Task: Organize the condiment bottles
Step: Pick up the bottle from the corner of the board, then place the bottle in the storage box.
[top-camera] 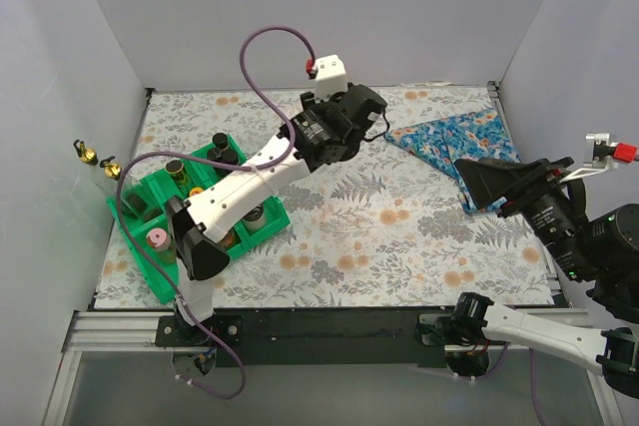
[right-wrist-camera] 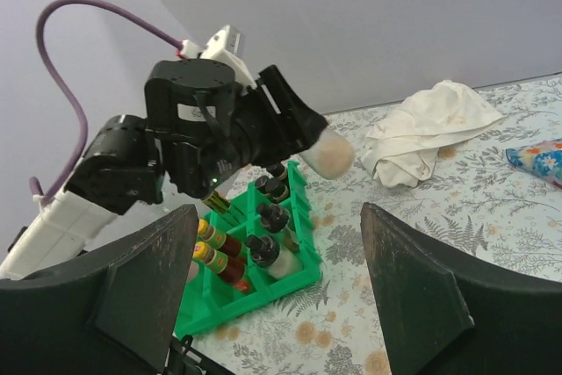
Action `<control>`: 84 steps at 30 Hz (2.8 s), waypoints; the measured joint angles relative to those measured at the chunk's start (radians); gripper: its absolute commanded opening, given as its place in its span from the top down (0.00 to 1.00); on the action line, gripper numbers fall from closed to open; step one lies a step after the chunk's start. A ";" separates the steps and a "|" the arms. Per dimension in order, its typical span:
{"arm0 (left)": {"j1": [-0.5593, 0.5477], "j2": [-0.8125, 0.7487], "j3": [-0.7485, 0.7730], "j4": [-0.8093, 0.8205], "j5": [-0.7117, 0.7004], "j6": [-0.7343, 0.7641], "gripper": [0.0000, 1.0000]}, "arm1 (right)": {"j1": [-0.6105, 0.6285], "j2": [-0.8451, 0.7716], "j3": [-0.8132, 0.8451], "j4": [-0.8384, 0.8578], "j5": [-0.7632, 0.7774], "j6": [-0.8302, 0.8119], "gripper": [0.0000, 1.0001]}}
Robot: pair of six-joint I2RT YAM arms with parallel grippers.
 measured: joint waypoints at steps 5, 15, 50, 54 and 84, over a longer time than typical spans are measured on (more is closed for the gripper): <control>0.064 -0.139 -0.054 -0.176 -0.084 -0.103 1.00 | 0.000 0.007 0.000 0.004 -0.009 0.006 0.17; 0.249 -0.582 -0.316 -0.397 -0.179 -0.232 1.00 | 0.000 0.035 -0.029 0.011 -0.049 0.026 0.17; 0.508 -1.163 -1.076 -0.443 -0.136 -0.486 1.00 | 0.000 -0.084 -0.126 0.018 0.003 -0.004 0.16; 0.572 -1.183 -1.107 -0.444 -0.135 -0.549 1.00 | 0.000 -0.101 -0.137 0.018 0.025 -0.008 0.16; 0.813 -1.064 -1.142 -0.439 -0.005 -0.600 1.00 | 0.000 -0.056 -0.138 0.019 0.053 -0.043 0.16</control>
